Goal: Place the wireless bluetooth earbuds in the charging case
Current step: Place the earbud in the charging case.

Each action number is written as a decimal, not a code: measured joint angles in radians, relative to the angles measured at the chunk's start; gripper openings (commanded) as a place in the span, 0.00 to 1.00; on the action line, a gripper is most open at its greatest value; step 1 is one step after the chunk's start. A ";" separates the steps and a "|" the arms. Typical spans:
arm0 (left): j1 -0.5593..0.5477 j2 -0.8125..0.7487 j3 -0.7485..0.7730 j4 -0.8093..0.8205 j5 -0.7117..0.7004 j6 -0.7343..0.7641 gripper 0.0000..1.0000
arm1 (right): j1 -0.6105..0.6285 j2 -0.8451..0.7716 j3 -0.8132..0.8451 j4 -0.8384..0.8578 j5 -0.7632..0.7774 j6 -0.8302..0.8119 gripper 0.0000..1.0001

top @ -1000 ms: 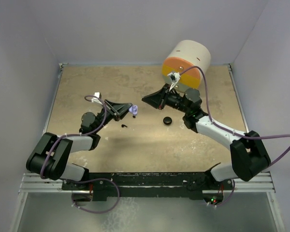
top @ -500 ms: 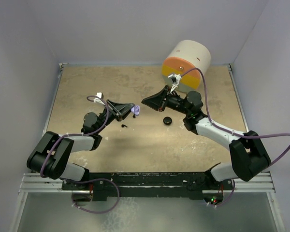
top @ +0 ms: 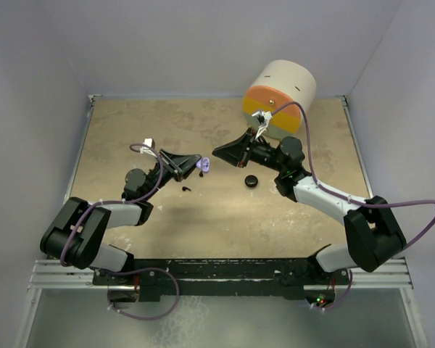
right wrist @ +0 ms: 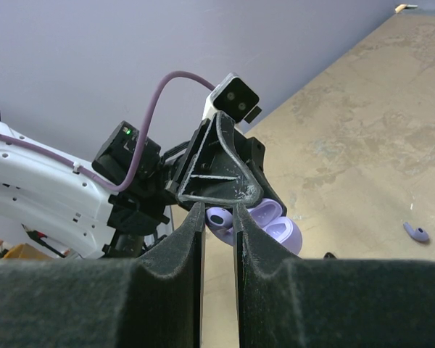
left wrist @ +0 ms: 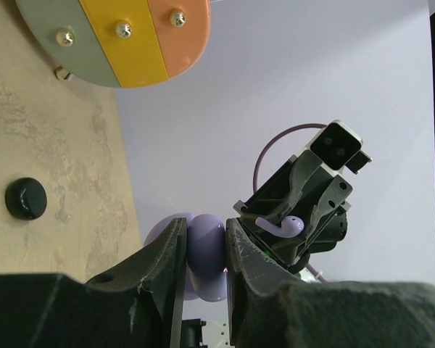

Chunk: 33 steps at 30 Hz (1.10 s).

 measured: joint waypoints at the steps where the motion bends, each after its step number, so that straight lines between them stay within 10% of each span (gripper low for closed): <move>1: 0.000 0.000 0.000 0.001 0.000 0.000 0.00 | 0.000 0.000 0.000 0.000 -0.002 0.000 0.00; 33: -0.041 0.017 0.016 0.004 -0.033 -0.001 0.00 | 0.024 0.081 -0.114 0.311 -0.011 0.237 0.00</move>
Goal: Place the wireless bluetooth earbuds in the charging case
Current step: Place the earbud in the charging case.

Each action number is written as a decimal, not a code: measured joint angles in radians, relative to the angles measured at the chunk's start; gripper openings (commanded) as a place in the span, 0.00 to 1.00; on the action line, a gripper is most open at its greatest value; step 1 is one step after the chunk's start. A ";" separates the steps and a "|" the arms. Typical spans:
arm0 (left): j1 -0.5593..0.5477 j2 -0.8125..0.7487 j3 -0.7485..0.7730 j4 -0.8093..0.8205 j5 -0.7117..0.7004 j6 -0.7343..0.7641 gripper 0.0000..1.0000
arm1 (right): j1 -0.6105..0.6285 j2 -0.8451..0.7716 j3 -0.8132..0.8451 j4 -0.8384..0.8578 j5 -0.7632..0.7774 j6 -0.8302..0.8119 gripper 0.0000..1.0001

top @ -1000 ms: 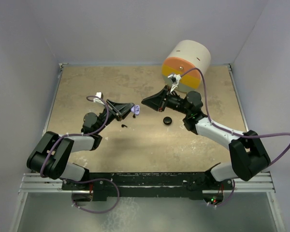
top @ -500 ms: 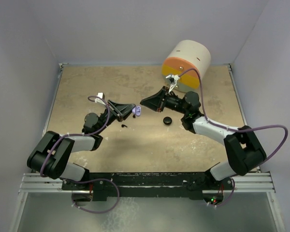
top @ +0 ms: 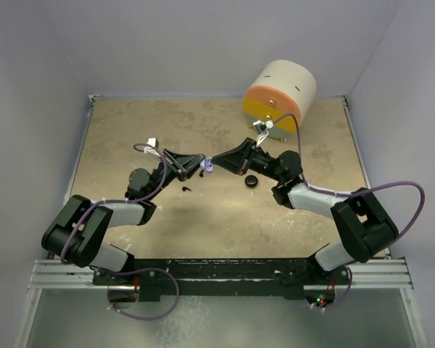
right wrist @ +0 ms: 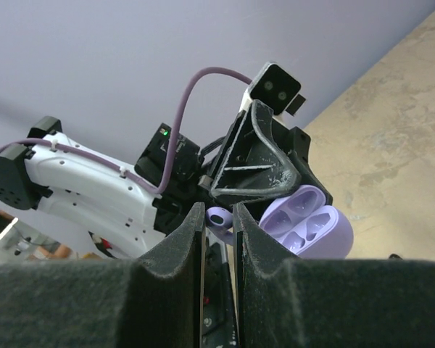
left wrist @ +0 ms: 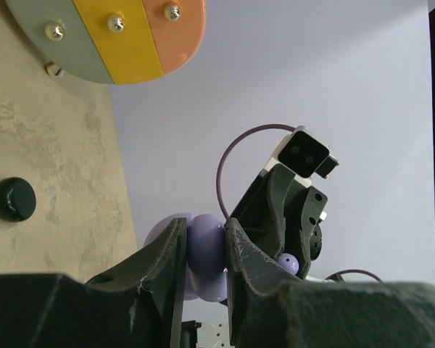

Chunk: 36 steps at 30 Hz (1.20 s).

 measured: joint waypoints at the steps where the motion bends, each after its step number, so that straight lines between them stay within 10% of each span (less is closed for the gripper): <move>1: -0.002 0.000 0.002 0.000 -0.004 0.000 0.00 | 0.004 0.000 -0.008 0.020 0.019 0.020 0.00; 36: -0.044 0.000 0.004 0.000 -0.057 -0.007 0.00 | 0.044 0.071 -0.079 0.215 0.285 0.269 0.00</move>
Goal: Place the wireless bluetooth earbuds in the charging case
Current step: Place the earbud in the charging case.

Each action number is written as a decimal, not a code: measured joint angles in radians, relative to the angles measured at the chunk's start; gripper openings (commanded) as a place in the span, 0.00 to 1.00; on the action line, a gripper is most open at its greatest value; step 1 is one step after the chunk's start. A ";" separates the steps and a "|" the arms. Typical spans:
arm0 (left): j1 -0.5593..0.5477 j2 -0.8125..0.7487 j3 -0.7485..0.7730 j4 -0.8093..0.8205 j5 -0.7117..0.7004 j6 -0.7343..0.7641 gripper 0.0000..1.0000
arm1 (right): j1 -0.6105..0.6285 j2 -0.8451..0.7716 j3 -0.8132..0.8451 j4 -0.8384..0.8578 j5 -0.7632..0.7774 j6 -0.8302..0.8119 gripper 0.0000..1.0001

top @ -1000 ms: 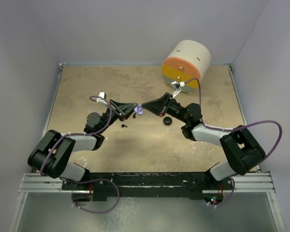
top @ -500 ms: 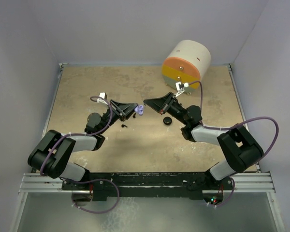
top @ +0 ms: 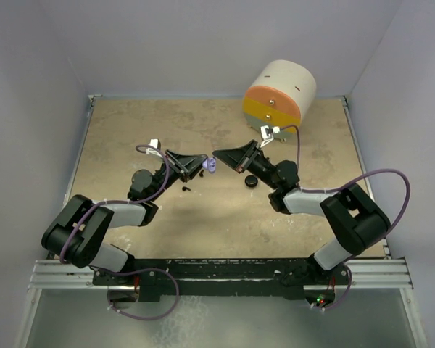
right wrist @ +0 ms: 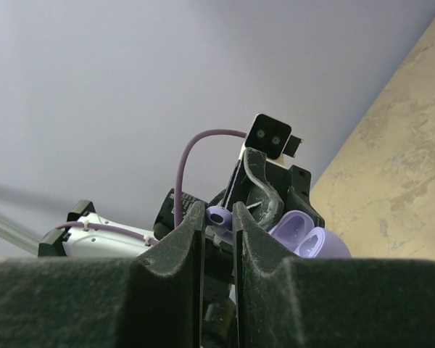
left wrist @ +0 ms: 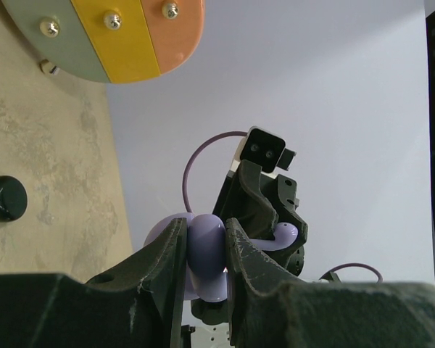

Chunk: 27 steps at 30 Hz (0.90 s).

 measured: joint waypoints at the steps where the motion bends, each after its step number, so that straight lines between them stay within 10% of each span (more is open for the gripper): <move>1: 0.000 0.000 0.000 0.000 0.000 0.000 0.00 | 0.002 0.001 0.000 0.001 0.002 0.001 0.00; 27: -0.012 0.000 0.005 0.008 -0.006 -0.003 0.00 | 0.010 0.045 -0.023 0.028 0.025 0.026 0.00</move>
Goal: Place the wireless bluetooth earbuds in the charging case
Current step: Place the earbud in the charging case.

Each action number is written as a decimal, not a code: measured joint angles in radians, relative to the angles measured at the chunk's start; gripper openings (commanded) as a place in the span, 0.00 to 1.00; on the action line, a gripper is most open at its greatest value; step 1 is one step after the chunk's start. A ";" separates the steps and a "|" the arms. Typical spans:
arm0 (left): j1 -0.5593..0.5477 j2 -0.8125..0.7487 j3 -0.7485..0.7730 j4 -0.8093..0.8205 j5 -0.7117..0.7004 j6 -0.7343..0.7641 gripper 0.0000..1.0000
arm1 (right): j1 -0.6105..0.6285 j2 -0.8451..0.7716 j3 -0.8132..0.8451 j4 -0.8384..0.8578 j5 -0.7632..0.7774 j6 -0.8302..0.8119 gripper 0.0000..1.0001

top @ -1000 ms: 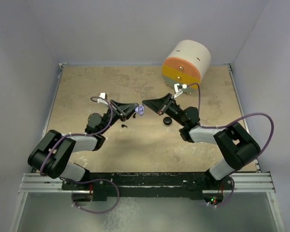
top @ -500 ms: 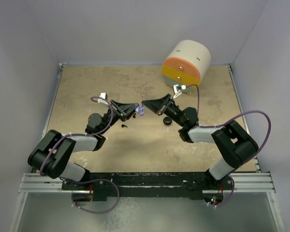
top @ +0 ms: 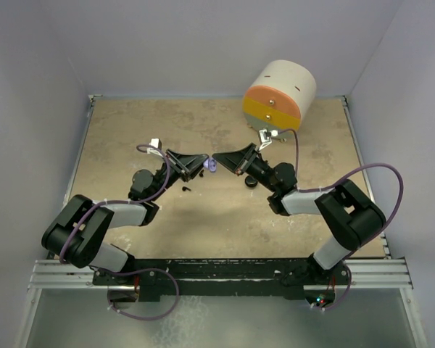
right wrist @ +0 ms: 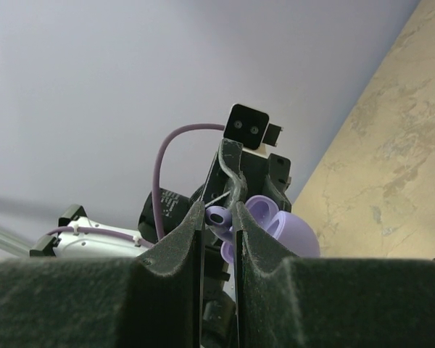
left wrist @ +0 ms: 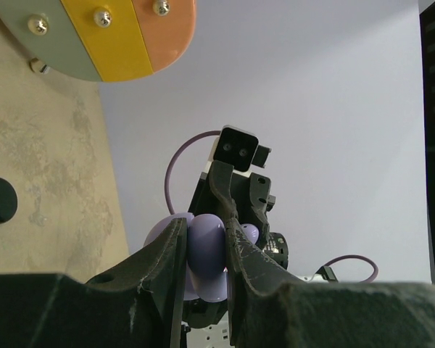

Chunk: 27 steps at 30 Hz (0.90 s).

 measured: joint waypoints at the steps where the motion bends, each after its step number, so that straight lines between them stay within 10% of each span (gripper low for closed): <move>1: 0.000 0.000 0.003 0.001 0.000 0.000 0.00 | 0.000 0.000 -0.002 0.002 0.000 0.001 0.00; 27: -0.011 0.000 0.006 0.009 -0.001 0.000 0.00 | 0.001 0.019 -0.013 0.038 0.002 0.025 0.00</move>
